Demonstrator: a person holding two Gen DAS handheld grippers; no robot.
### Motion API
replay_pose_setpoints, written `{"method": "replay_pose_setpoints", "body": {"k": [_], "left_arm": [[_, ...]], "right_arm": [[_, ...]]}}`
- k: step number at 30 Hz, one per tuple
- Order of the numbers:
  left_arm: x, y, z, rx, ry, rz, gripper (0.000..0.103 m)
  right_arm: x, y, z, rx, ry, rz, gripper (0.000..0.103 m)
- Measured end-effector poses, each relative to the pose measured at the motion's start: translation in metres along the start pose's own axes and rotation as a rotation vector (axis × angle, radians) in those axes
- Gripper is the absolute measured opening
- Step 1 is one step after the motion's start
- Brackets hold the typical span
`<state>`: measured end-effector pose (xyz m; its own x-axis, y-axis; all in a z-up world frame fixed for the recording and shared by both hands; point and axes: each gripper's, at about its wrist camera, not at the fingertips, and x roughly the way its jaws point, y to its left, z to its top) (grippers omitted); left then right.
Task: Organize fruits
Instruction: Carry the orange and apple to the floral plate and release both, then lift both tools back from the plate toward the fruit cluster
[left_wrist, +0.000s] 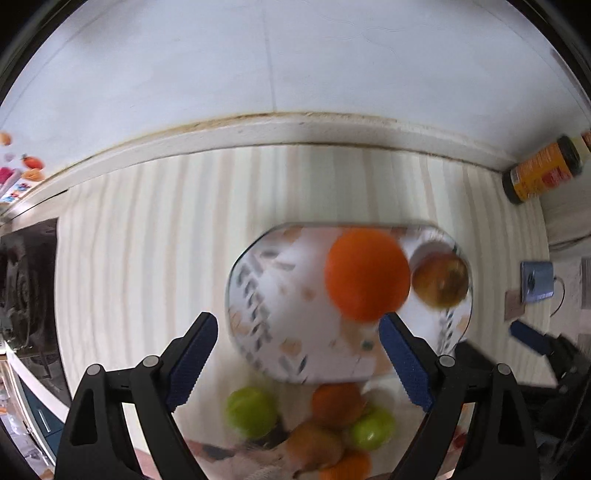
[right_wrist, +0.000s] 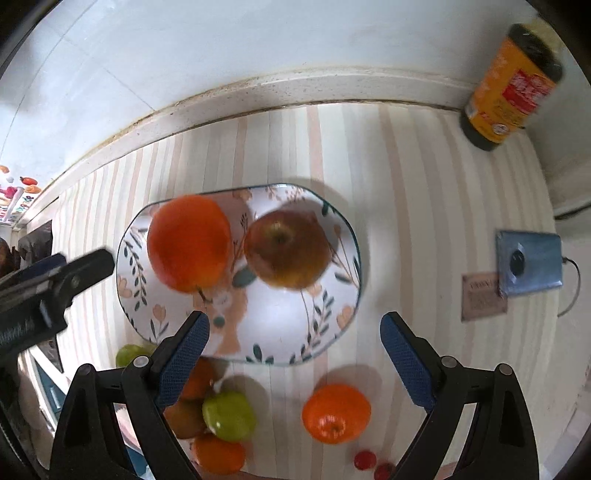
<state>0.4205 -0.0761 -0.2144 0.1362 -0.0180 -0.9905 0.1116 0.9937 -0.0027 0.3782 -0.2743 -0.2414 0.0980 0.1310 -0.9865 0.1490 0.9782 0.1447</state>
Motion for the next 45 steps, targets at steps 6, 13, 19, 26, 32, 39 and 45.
{"method": "replay_pose_setpoints", "body": {"k": [6, 13, 19, 26, 32, 39, 45], "left_arm": [[-0.024, 0.012, -0.044, 0.007, -0.050, 0.014, 0.090], [-0.070, 0.017, -0.084, 0.025, -0.145, 0.017, 0.090], [-0.103, 0.026, -0.111, -0.005, -0.206, -0.018, 0.090], [-0.139, 0.025, -0.137, 0.002, -0.271, -0.040, 0.090], [-0.160, 0.029, -0.156, 0.003, -0.304, -0.049, 0.090], [-0.171, 0.032, -0.165, -0.007, -0.321, -0.060, 0.090], [-0.158, 0.033, -0.165, -0.019, -0.288, -0.074, 0.090]], "right_arm": [[-0.033, 0.014, -0.036, -0.016, -0.060, -0.028, 0.096], [-0.076, 0.035, -0.075, -0.033, -0.140, -0.034, 0.096], [-0.117, 0.041, -0.106, -0.038, -0.219, -0.045, 0.096], [-0.160, 0.046, -0.136, -0.043, -0.284, -0.040, 0.096], [-0.190, 0.050, -0.156, -0.042, -0.330, -0.023, 0.096], [-0.203, 0.051, -0.165, -0.043, -0.350, 0.003, 0.096], [-0.188, 0.038, -0.161, -0.001, -0.325, 0.062, 0.096]]}}
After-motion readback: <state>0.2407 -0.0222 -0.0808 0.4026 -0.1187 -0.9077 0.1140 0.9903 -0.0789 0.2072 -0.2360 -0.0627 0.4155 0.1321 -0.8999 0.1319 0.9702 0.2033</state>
